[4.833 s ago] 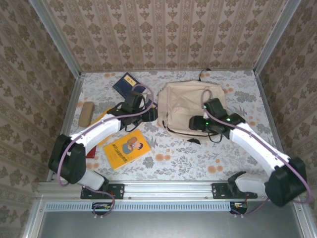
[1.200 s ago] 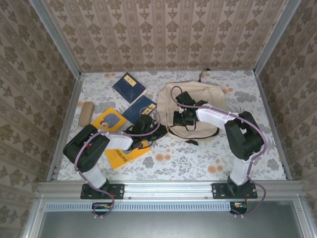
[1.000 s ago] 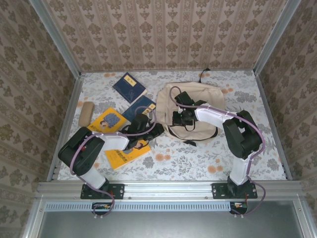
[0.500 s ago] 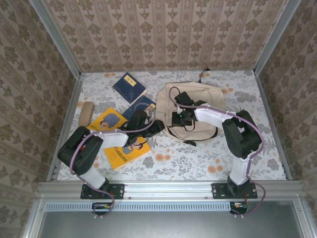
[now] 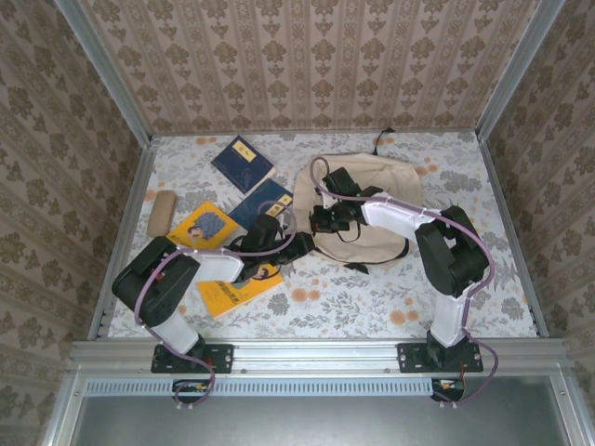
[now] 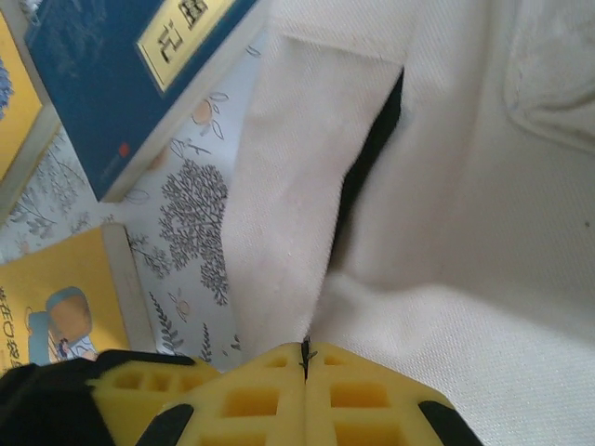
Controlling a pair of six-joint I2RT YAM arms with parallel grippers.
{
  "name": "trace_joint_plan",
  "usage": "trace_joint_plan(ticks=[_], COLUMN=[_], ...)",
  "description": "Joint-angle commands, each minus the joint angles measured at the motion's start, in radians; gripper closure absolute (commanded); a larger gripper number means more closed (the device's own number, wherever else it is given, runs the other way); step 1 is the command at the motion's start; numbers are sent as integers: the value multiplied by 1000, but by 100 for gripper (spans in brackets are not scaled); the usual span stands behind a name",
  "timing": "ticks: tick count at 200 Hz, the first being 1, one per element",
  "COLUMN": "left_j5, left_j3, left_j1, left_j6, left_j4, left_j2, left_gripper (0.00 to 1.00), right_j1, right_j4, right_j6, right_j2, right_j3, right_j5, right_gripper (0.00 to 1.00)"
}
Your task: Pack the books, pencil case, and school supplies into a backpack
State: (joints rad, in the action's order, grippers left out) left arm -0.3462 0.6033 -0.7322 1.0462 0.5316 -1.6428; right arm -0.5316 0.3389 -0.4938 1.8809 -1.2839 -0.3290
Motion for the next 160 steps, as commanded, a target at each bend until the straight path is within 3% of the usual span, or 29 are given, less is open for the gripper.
trace_joint_plan(ticks=[1, 93, 126, 160], left_j5=[-15, 58, 89, 110], left_j3=[-11, -13, -10, -27], left_j1=[-14, -54, -65, -66], left_j6=[22, 84, 101, 105], left_j4=[116, 196, 186, 154], left_j2=[-35, -86, -101, -86], left_gripper=[49, 54, 65, 83], right_j1=[-3, -2, 1, 5], right_j4=[-14, -31, -44, -47], right_j6=[3, -26, -41, -53], right_j2=[24, 66, 71, 83], right_j3=[-40, -75, -80, -100], right_j5=[-17, -27, -24, 6], right_gripper=[100, 100, 100, 100])
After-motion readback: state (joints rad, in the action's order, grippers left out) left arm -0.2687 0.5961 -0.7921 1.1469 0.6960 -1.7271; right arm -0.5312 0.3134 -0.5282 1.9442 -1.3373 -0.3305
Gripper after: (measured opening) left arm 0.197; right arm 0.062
